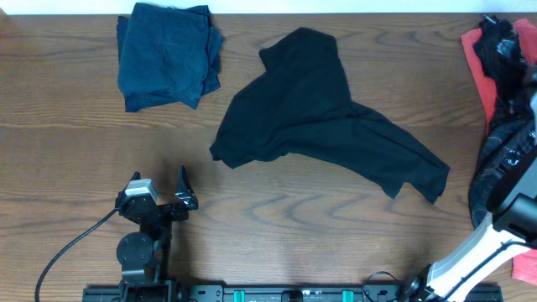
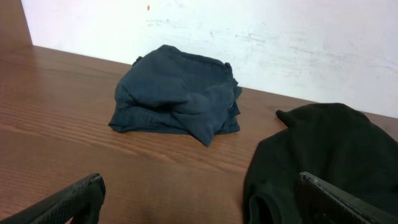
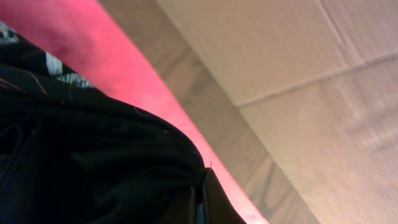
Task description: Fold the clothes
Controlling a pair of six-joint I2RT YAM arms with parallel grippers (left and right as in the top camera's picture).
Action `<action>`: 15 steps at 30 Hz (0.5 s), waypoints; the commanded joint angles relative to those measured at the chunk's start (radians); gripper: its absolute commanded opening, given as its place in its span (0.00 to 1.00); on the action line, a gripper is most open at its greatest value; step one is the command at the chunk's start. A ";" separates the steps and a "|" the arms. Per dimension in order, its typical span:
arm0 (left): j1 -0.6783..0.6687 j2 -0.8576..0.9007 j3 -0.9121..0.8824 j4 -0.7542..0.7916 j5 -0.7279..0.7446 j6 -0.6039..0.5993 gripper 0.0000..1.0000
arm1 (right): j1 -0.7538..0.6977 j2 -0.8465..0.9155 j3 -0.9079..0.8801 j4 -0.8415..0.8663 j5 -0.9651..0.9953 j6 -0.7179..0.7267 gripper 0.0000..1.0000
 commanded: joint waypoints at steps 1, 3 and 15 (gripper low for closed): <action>0.003 0.001 -0.016 -0.036 -0.001 0.005 0.98 | -0.043 -0.009 0.003 -0.011 0.044 0.039 0.22; 0.003 0.001 -0.016 -0.036 -0.001 0.005 0.98 | -0.055 -0.009 0.003 -0.020 -0.030 0.049 0.74; 0.003 0.001 -0.016 -0.036 -0.001 0.005 0.98 | 0.005 -0.137 0.003 -0.169 -0.307 0.276 0.99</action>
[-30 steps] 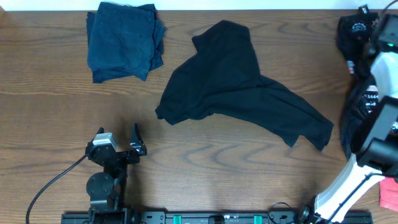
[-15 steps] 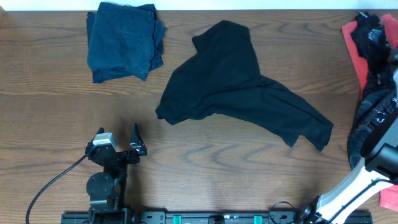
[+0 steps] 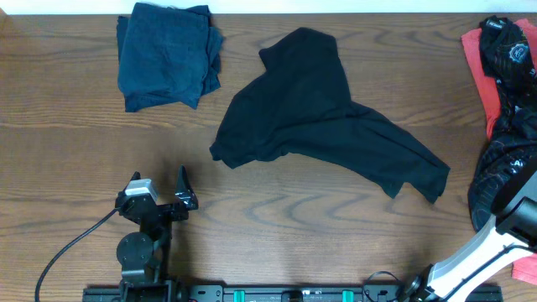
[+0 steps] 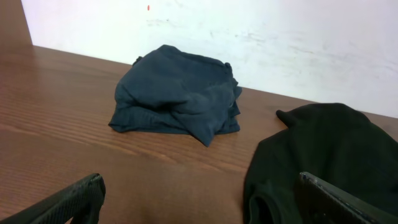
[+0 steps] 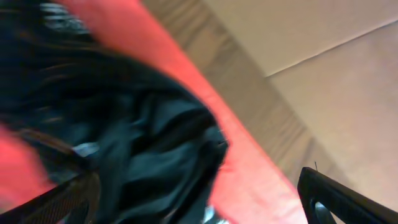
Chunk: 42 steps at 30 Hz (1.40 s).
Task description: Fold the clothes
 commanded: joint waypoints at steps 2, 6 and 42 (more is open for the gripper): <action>0.003 0.001 -0.016 -0.036 -0.001 0.005 0.98 | 0.044 -0.156 0.003 -0.109 -0.225 0.240 0.99; 0.003 0.001 -0.016 -0.036 -0.001 0.005 0.98 | 0.072 -0.243 0.003 -0.244 -0.281 0.415 0.99; 0.003 0.001 -0.016 -0.036 -0.001 0.005 0.98 | -0.020 -0.562 -0.763 -0.254 -0.194 0.705 0.99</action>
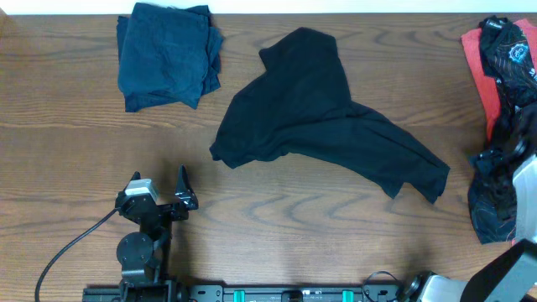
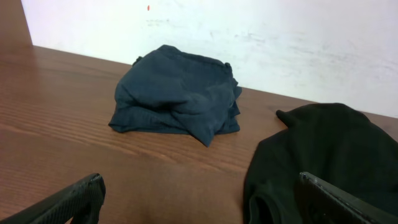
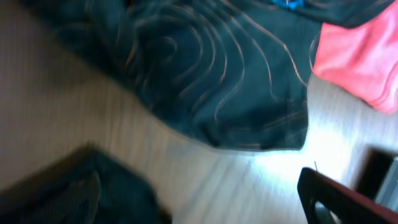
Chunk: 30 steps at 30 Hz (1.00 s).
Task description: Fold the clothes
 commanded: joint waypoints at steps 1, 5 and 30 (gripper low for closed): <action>0.003 0.001 -0.016 -0.036 -0.001 0.005 0.98 | -0.040 0.018 -0.084 0.075 0.024 -0.050 0.99; 0.003 0.001 -0.016 -0.036 -0.001 0.005 0.98 | -0.076 0.056 -0.134 0.142 -0.045 -0.134 0.99; 0.003 0.001 -0.016 -0.036 -0.001 0.005 0.98 | -0.085 0.224 -0.134 0.185 0.041 -0.192 0.51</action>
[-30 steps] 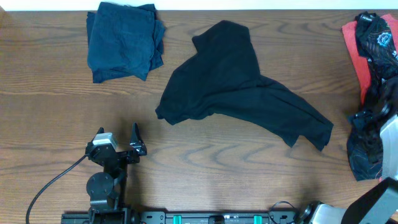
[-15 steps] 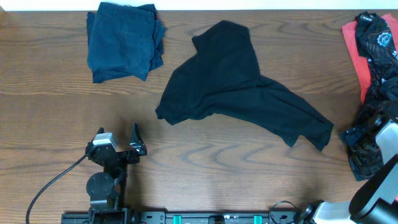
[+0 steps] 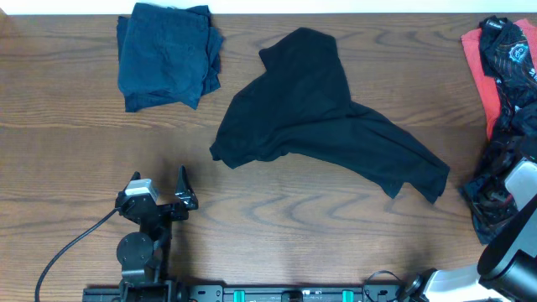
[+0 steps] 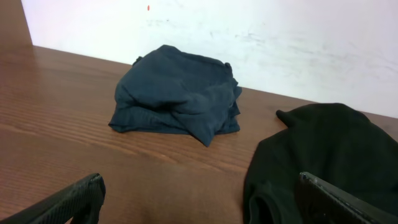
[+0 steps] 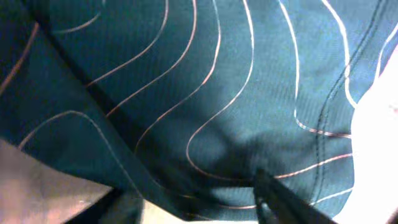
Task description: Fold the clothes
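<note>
A black shirt (image 3: 327,117) lies spread and rumpled mid-table; its edge (image 4: 311,162) shows in the left wrist view. A folded dark blue garment (image 3: 168,54) (image 4: 177,93) sits at the back left. At the right edge, a dark garment with thin pink lines (image 3: 503,155) (image 5: 205,93) lies on a red one (image 3: 480,67). My right gripper (image 3: 491,195) (image 5: 199,199) is pressed into the lined garment, jaws drawn in on its fabric. My left gripper (image 3: 159,184) (image 4: 199,193) rests open near the front left, holding nothing.
A pale wall (image 4: 249,37) rises behind the table's back edge. Bare wood (image 3: 319,226) lies in front of the black shirt. A cable (image 3: 71,243) trails from the left arm's base.
My right gripper was open just over the lined garment beside bare table; now it is down in the fabric with the jaws narrowed. The garment's lower edge sits slightly further left. The left arm is unchanged.
My right gripper was first at the far end of the pile, up against the red and dark cloth, and then open there. It later stood open over the near end of the lined garment, and now grips it. Shirt, blue garment and left arm stayed put.
</note>
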Controlling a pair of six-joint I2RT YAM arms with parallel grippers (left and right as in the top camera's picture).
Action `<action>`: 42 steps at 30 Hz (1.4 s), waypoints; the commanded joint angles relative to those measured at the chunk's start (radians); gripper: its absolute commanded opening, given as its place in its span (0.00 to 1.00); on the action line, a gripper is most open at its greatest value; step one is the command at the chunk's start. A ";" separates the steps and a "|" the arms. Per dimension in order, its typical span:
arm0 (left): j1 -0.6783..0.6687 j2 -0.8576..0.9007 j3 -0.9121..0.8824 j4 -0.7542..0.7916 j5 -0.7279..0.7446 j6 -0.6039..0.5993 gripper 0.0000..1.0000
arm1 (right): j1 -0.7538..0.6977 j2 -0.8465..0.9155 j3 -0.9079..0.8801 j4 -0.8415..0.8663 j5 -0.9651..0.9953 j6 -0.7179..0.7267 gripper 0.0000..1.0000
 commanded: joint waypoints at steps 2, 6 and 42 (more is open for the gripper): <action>0.003 0.001 -0.016 -0.036 -0.001 0.005 0.98 | -0.017 0.022 -0.009 0.011 0.050 -0.002 0.50; 0.003 0.001 -0.016 -0.036 -0.001 0.005 0.98 | -0.034 0.022 -0.008 0.026 0.050 -0.001 0.25; 0.003 0.001 -0.016 -0.036 -0.001 0.005 0.98 | -0.410 0.022 0.601 -0.387 0.110 0.059 0.01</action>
